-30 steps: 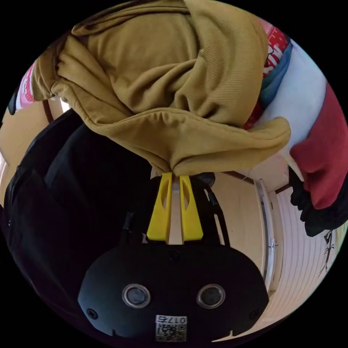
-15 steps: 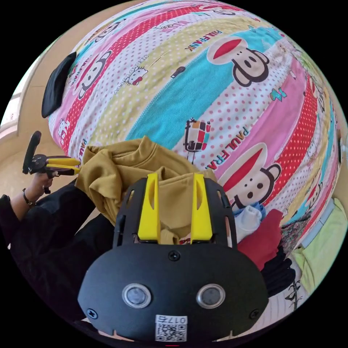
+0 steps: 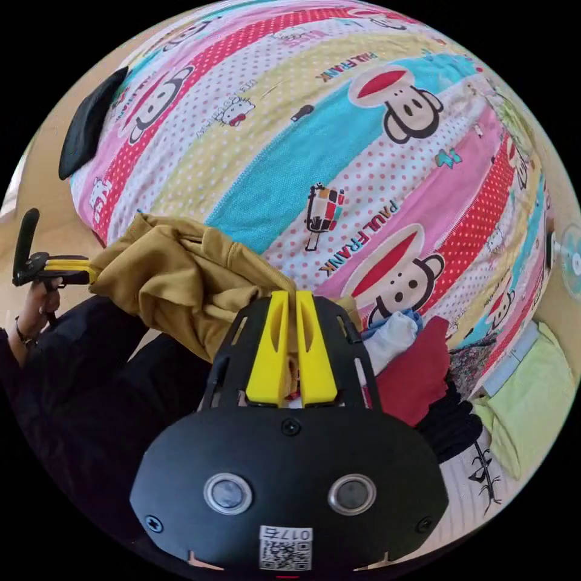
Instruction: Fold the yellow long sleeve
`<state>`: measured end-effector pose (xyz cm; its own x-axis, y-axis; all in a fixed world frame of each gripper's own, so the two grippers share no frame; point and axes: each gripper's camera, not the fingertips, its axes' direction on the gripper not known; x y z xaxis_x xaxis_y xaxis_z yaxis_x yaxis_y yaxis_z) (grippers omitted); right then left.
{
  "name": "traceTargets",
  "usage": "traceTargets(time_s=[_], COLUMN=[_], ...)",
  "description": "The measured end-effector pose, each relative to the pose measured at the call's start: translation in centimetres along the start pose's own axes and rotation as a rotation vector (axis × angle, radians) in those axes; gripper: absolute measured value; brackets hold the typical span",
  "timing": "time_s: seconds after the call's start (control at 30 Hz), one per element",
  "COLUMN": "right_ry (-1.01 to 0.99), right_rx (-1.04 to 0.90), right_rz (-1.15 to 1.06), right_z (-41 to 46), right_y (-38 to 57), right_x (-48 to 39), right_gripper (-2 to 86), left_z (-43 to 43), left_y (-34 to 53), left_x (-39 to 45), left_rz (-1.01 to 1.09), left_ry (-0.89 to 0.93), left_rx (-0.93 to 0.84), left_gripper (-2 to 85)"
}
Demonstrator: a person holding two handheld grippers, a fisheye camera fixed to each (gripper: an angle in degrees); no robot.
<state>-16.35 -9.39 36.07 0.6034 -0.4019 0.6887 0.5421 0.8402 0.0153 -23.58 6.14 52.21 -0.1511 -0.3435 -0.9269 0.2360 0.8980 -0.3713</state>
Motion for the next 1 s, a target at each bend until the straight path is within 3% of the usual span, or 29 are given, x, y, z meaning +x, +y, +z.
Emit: traceTargets(time_s=[0.13, 0.27, 0.4, 0.57, 0.77, 1.0], right_ry=[0.007, -0.152, -0.295, -0.355, -0.338, -0.293], right_rx=[0.321, 0.734, 1.020, 1.414, 1.666, 1.803], right_rz=[0.208, 0.383, 0.393, 0.285, 0.103, -0.044], right_z=[-12.7, -24.6, -31.0, -38.5, -42.1, -46.1], right_y=[13.6, 26.4, 34.1, 46.4, 57.1, 62.4], right_x=[-0.7, -1.0, -1.3, -5.2, -10.6, -13.3], right_gripper=[2.7, 2.6, 2.5, 2.3, 2.3, 2.4], left_z=[-11.8, -21.3, -26.6, -35.4, -40.5, -46.4], left_y=[2.5, 7.1, 11.8, 22.1, 32.0, 35.7], left_x=[9.2, 20.0, 28.1, 35.4, 40.4, 44.5], left_rz=[0.254, 0.527, 0.684, 0.865, 1.143, 1.307], left_ry=[-0.074, -0.174, -0.282, -0.143, -0.087, 0.027], left_rx=[0.177, 0.352, 0.496, 0.820, 0.991, 0.954], left_gripper=[0.7, 0.6, 0.6, 0.6, 0.6, 0.5])
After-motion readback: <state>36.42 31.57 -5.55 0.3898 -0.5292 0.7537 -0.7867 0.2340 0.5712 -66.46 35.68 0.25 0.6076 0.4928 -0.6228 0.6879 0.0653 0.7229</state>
